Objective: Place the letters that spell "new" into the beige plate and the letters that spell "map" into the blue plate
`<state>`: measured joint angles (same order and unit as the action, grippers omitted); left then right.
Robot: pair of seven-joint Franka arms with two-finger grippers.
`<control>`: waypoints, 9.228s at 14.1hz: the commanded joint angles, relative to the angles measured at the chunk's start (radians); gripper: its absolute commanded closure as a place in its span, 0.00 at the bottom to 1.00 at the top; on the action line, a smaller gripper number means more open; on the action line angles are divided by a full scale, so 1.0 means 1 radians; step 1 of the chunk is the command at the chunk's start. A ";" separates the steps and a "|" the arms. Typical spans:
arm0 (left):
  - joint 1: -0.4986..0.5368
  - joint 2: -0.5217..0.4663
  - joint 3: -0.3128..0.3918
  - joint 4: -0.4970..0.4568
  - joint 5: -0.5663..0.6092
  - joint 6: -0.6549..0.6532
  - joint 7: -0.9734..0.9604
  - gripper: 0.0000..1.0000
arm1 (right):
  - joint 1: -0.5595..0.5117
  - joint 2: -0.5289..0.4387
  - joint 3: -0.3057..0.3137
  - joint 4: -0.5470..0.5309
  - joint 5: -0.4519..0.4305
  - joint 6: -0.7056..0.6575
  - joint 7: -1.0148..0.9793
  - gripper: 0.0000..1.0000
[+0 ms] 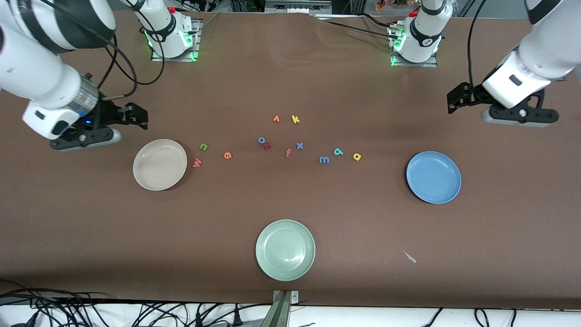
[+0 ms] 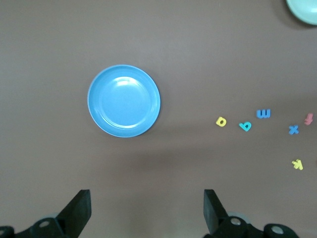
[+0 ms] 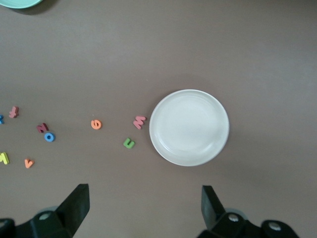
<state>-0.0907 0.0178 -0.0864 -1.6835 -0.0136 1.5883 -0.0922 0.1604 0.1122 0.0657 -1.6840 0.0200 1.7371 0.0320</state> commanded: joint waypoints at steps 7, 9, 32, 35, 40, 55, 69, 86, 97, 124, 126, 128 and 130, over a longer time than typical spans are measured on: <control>-0.210 0.353 -0.010 0.070 -0.003 0.217 -0.003 0.00 | -0.005 -0.071 0.124 -0.440 0.011 0.441 0.149 0.00; -0.250 0.395 -0.010 0.062 -0.037 0.320 0.003 0.00 | -0.004 -0.072 0.125 -0.538 0.011 0.550 0.155 0.00; -0.406 0.693 -0.078 -0.013 0.000 0.771 0.914 0.01 | 0.002 0.204 0.131 -0.764 0.006 1.144 0.537 0.04; -0.406 0.671 -0.079 -0.045 0.069 0.771 0.899 0.00 | 0.008 0.221 0.131 -0.764 0.005 1.156 0.537 0.08; -0.406 0.639 -0.079 -0.099 0.140 0.783 0.896 0.08 | 0.016 0.233 0.131 -0.764 0.000 1.165 0.536 0.30; -0.408 0.631 -0.079 -0.087 0.153 0.790 0.908 0.99 | 0.018 0.236 0.129 -0.764 -0.005 1.165 0.533 0.80; 0.017 0.427 -0.073 -0.071 0.147 0.391 0.801 0.99 | 0.013 0.081 0.031 -0.635 -0.106 0.817 0.340 0.84; 0.240 0.535 -0.084 -0.071 0.150 0.389 0.766 0.00 | 0.097 0.156 -0.029 -0.550 -0.097 0.817 0.296 0.26; 0.149 0.504 -0.317 -0.091 0.142 0.361 0.009 0.00 | 0.134 0.300 -0.029 -0.528 -0.100 0.980 0.344 0.34; 0.025 0.557 -0.348 -0.360 0.337 0.845 -0.653 0.36 | 0.140 0.264 -0.030 -0.501 -0.103 0.900 0.327 0.81; 0.028 0.551 -0.357 -0.370 0.322 0.843 -0.653 0.37 | 0.139 0.244 -0.033 -0.474 -0.106 0.836 0.301 0.81; 0.028 0.551 -0.357 -0.370 0.322 0.843 -0.652 0.50 | 0.134 0.231 -0.067 -0.474 -0.106 0.829 0.212 0.81; 0.028 0.551 -0.357 -0.369 0.323 0.843 -0.650 0.77 | 0.134 0.228 -0.124 -0.485 -0.106 0.829 0.116 0.80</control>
<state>-0.0769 0.5879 -0.4312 -2.0193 0.3163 2.4339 -0.7366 0.2966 0.3514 -0.0108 -2.1560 -0.0754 2.5750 0.2353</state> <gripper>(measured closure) 0.564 0.731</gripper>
